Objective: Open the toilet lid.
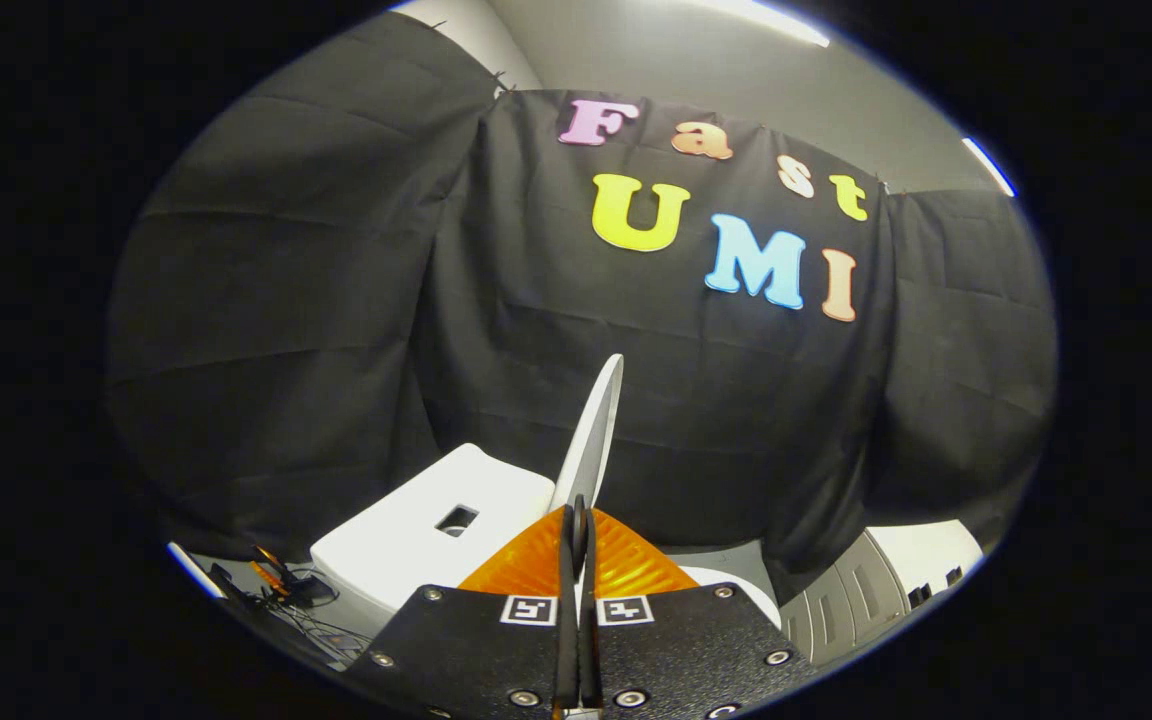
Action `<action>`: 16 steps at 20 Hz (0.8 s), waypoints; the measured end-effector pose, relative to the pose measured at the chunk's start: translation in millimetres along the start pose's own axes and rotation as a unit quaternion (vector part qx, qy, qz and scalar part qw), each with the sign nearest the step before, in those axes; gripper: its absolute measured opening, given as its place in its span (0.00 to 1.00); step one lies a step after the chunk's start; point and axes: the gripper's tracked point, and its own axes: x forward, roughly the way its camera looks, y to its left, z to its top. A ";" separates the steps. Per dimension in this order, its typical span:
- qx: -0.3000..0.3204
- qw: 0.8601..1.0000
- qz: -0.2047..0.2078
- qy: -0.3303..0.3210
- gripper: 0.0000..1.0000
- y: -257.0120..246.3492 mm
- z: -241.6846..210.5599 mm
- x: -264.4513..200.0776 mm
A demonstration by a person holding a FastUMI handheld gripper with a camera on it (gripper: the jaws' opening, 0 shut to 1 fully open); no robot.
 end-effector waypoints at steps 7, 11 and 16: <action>0.011 1.000 0.027 0.001 0.00 39.6 2.9 7.3; -0.003 0.999 0.032 0.003 0.00 55.6 5.8 11.7; 0.009 0.999 0.039 0.002 0.00 69.0 3.9 13.8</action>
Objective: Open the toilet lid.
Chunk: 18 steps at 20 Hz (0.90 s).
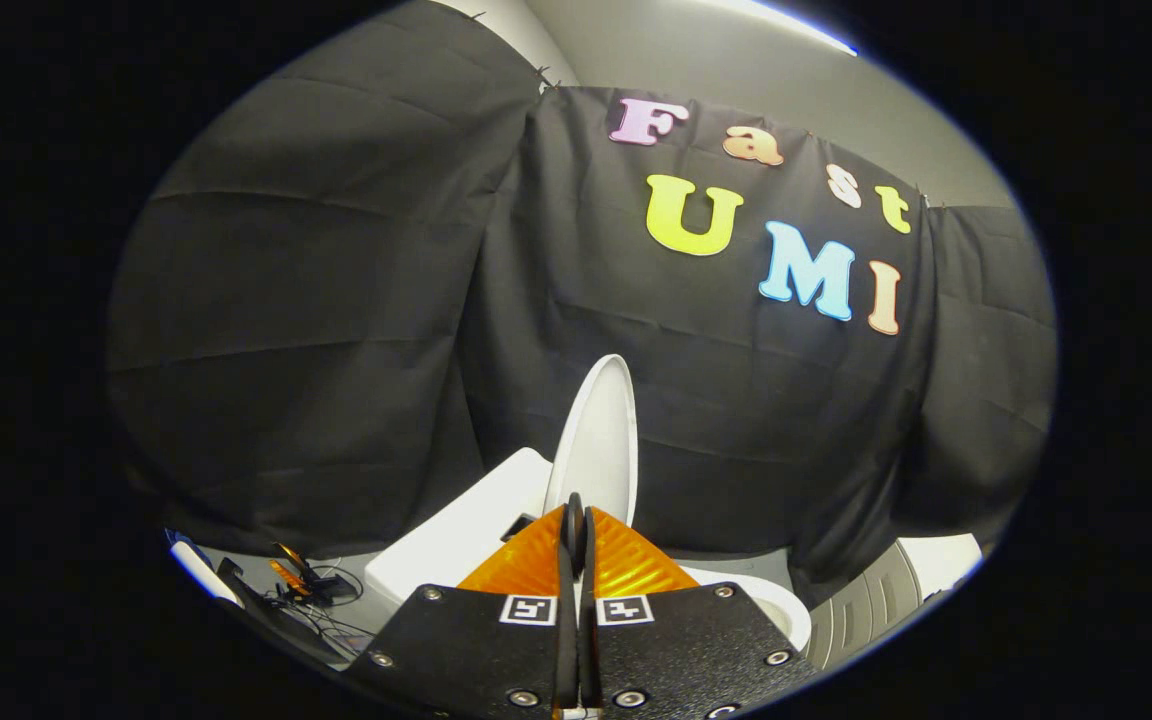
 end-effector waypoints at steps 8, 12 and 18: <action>0.107 0.990 0.083 -0.034 0.27 8.2 5.2 -4.0; 0.190 0.969 0.117 -0.103 0.72 -27.5 49.2 -32.6; 0.194 0.969 0.042 -0.148 0.95 -160.4 67.8 -31.9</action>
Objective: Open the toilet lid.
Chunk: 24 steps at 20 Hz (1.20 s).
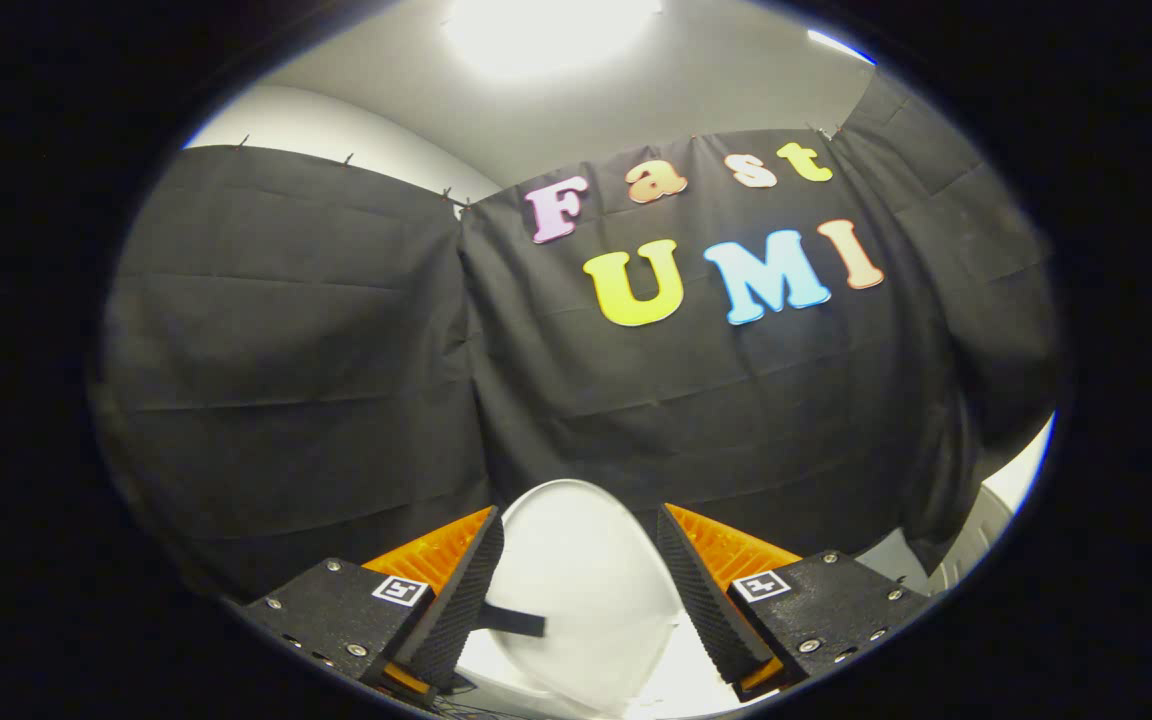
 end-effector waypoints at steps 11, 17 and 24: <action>-0.079 0.987 -0.141 -0.017 0.96 -255.8 69.2 2.6; -0.086 0.982 -0.166 -0.020 0.95 -330.2 77.0 -54.9; -0.123 0.982 -0.145 -0.006 0.95 -300.9 46.3 -147.8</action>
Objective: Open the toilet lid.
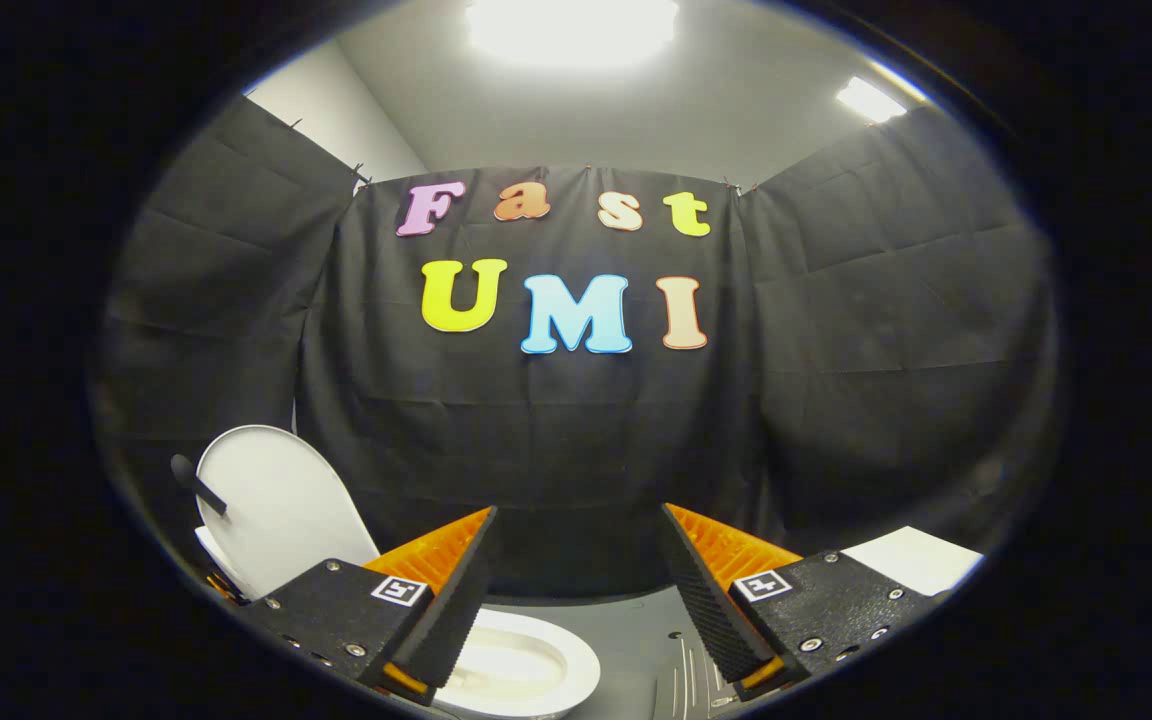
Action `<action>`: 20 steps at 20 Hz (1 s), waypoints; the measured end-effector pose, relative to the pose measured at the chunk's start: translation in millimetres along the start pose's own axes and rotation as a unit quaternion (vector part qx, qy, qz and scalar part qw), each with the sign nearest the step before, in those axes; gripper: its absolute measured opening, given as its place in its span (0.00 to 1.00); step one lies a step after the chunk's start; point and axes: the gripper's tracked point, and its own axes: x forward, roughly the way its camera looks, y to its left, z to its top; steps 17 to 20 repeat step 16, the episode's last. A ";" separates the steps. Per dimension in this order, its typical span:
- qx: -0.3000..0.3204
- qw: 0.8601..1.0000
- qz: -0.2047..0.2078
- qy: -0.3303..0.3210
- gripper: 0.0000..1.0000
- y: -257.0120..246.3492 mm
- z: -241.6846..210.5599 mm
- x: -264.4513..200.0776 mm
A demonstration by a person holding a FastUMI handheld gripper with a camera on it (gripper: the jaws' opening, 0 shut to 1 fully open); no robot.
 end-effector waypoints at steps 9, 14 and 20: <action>-0.009 0.999 -0.028 -0.028 0.96 8.1 -39.6 -91.4; -0.017 0.999 -0.029 0.001 0.96 33.3 -91.0 -98.5; -0.008 1.000 -0.026 0.014 0.96 45.1 -104.1 -93.8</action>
